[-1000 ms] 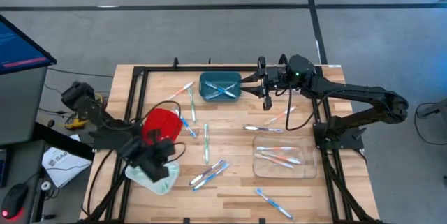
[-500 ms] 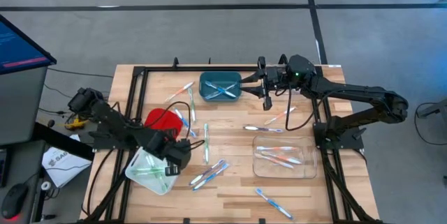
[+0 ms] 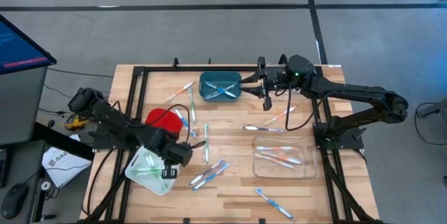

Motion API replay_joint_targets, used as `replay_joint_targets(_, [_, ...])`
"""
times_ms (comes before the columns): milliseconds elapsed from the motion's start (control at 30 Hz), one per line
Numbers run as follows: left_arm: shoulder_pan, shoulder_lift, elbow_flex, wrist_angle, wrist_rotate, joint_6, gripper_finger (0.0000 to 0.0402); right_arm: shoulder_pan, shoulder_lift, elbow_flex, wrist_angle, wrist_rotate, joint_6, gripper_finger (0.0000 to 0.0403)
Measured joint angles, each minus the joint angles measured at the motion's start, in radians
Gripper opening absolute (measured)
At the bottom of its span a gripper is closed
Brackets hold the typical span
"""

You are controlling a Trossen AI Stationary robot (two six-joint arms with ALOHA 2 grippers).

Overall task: Pick & Place Toothbrushes
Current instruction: Adjust the white bin on the table

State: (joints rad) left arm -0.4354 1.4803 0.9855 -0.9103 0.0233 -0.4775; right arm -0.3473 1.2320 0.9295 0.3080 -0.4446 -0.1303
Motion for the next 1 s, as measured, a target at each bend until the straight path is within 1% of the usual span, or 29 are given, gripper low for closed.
replay_joint_targets(67, [-0.002, 0.0, 0.0, -0.001, 0.02, 0.002, 0.0001, 0.0, 0.0, 0.0, -0.007, 0.0, 0.0, 0.0108])
replay_joint_targets(267, [-0.002, 0.0, 0.0, -0.015, 0.126, 0.025, 0.0001, 0.0, 0.0, 0.0, -0.009, 0.0, 0.0, 0.0108])
replay_joint_targets(433, [-0.018, 0.0, 0.0, -0.036, 0.185, 0.025, 0.0001, 0.0, 0.0, 0.0, -0.009, 0.0, 0.0, 0.0108])
replay_joint_targets(500, [-0.023, -0.001, 0.0, -0.034, 0.17, 0.026, 0.0001, 0.0, 0.0, 0.0, -0.009, 0.0, 0.0, 0.0108])
replay_joint_targets(633, [-0.022, -0.037, 0.0, -0.03, 0.005, 0.033, 0.0001, 0.0, 0.0, 0.0, -0.01, 0.0, 0.0, 0.0108])
replay_joint_targets(700, [-0.013, -0.052, 0.0, -0.029, -0.031, 0.033, 0.0001, 0.0, 0.0, 0.0, -0.01, 0.0, 0.0, 0.0108])
replay_joint_targets(800, [0.0, -0.063, 0.0, -0.023, -0.032, 0.054, 0.0001, 0.0, 0.0, 0.0, -0.01, 0.0, 0.0, 0.0108])
replay_joint_targets(1000, [0.011, 0.006, 0.0, 0.089, 0.093, 0.162, 0.0001, 0.0, 0.0, 0.0, -0.01, 0.0, 0.0, 0.0108])
